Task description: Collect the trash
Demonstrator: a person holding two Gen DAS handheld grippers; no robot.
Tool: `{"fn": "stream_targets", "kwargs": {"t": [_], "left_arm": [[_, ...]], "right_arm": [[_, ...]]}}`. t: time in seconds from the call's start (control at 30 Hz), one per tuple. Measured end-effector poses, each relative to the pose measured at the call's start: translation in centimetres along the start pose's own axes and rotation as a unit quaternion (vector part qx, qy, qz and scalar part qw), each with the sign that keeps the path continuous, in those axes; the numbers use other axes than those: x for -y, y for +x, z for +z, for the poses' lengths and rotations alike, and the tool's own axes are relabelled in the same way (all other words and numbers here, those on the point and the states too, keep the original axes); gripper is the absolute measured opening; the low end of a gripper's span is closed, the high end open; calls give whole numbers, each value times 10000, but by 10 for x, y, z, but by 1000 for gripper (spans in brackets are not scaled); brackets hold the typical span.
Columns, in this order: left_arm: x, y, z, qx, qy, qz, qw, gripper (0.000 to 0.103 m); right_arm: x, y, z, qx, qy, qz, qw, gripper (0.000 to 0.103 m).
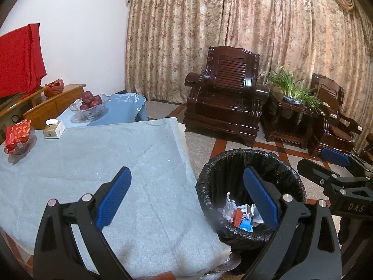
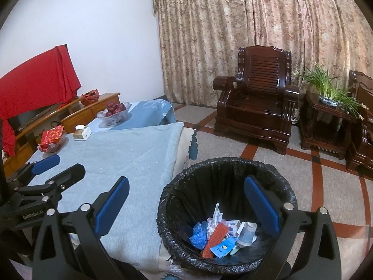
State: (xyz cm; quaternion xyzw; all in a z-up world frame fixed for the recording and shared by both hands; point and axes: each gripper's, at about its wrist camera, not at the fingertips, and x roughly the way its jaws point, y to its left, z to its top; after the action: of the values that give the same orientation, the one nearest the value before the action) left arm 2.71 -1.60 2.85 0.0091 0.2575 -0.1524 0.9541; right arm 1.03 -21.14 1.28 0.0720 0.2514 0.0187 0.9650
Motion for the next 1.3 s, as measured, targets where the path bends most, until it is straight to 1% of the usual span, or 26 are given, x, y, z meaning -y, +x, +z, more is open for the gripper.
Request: {"fn": "stream_targets", "kwargs": {"t": [1.3], "left_arm": [[-3,-1,2,-12,5,6,10000,94]], "right_arm": [[0,2,3,-7,2,21,10000,97]]}}
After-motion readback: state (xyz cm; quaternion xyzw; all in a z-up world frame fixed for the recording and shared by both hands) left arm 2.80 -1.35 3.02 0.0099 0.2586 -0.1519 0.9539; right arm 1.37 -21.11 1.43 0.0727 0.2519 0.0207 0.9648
